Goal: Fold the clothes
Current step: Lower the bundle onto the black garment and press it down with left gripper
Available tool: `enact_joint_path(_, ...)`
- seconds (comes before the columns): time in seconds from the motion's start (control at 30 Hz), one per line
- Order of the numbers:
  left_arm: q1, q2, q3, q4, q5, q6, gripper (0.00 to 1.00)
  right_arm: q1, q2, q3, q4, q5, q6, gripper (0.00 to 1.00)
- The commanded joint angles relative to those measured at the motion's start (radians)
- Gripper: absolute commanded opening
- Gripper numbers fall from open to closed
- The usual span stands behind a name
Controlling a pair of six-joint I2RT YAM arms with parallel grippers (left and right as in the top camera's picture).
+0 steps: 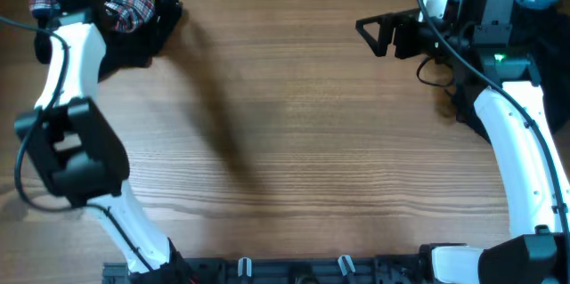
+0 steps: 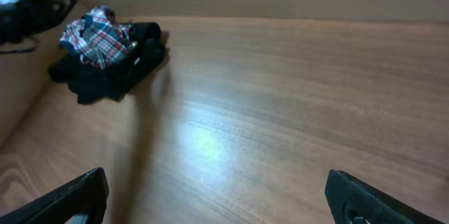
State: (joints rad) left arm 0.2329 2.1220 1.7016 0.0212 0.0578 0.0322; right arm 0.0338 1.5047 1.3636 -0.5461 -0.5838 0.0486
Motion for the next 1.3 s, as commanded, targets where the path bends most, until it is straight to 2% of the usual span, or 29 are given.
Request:
enact_joint_path(0.0,0.008,0.122,-0.002,0.138,0.004,0.126,0.56,0.002,0.01,-0.004,-0.018,-0.023,0.005,1.0)
enact_joint_path(0.13,0.011,0.185,-0.002,0.276,-0.023,0.164,0.58,0.002,0.01,-0.004,-0.038,-0.023,0.005,1.0)
enact_joint_path(0.27,0.027,0.214,-0.002,0.322,-0.059,0.163,0.61,0.002,0.01,-0.004,-0.04,-0.023,0.005,1.0)
enact_joint_path(0.4,0.051,0.222,-0.002,0.227,-0.055,0.161,0.6,0.002,0.01,-0.004,-0.025,-0.023,0.006,1.0)
enact_joint_path(0.5,0.056,0.251,-0.002,0.174,-0.051,0.112,0.6,0.002,0.01,-0.004,-0.005,-0.023,0.007,1.0)
enact_joint_path(0.67,0.049,0.347,-0.002,0.166,-0.047,0.029,0.63,0.002,0.01,-0.004,-0.016,-0.024,0.027,1.0)
enact_joint_path(0.9,0.031,0.442,-0.002,0.165,-0.048,0.03,0.69,0.002,0.01,-0.004,-0.031,-0.024,0.03,1.0)
enact_joint_path(1.07,0.022,0.427,-0.002,0.145,-0.048,0.03,0.72,0.002,0.01,-0.004,-0.031,-0.024,0.03,1.0)
enact_joint_path(1.27,0.013,0.323,-0.002,0.106,-0.048,0.03,0.73,0.002,0.01,-0.004,-0.028,-0.023,0.029,1.0)
